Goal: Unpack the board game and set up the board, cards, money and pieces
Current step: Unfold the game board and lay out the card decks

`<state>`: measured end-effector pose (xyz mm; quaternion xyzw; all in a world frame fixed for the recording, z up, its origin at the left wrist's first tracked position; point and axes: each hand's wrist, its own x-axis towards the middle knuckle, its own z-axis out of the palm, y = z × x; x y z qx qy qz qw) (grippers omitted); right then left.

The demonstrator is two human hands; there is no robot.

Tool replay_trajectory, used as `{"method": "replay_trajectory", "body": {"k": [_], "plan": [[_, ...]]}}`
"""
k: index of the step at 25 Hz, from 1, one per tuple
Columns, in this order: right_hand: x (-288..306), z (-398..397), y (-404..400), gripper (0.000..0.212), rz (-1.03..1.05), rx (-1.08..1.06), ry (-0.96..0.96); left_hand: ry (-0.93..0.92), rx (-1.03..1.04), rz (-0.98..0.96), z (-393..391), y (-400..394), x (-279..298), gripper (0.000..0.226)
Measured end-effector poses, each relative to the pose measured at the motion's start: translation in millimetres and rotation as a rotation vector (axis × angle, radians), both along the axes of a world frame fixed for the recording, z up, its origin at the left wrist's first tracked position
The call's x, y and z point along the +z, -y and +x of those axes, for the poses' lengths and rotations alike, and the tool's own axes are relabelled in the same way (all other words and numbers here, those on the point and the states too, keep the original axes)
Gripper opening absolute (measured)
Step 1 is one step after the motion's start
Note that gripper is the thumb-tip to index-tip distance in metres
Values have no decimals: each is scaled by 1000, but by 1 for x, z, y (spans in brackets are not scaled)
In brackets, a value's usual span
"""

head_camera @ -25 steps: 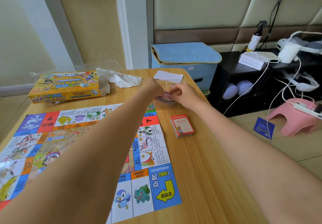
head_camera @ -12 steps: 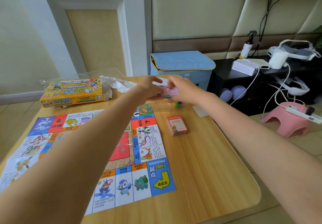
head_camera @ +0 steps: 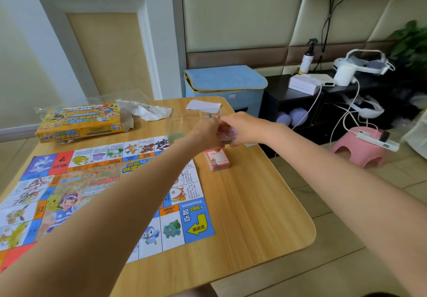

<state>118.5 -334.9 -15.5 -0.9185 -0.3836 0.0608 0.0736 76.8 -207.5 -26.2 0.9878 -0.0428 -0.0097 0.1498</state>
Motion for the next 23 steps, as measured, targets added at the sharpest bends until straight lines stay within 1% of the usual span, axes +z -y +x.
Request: {"method": "replay_trajectory", "body": {"k": [2,3,4,6,8,10,13,17,19,20,21,23], "plan": [[-5,4,8,36,-11,-3,-2,15,-34,-39,0,6,-6,44],[-10,6,13,24,-25,-14,-1,23,-51,-38,-2,8,-10,43],[-14,7,20,19,-35,-28,-2,31,-72,-19,-5,8,-12,45],[-26,7,33,29,-32,-74,-70,-11,-98,65,-11,3,-18,55],[-37,6,42,25,-22,-92,-131,-98,-95,112,-14,-7,-27,58],[-40,6,44,22,-12,-73,-156,-167,-83,72,-14,-13,-33,55],[-36,9,41,25,-48,-50,-177,-175,-81,21,-10,-14,-35,53],[-33,8,34,30,-220,-28,-163,-192,-89,-45,-7,-17,-31,50],[-20,9,32,34,-254,-32,-173,-144,-71,-135,-6,-22,-24,49],[-11,11,31,34,-221,-38,-173,-91,-47,-190,-4,-26,-20,47],[0,14,29,31,-142,-52,-174,-30,-17,-221,0,-30,-15,42],[10,25,19,18,72,-97,-143,49,44,-166,8,-40,-9,37]]}}
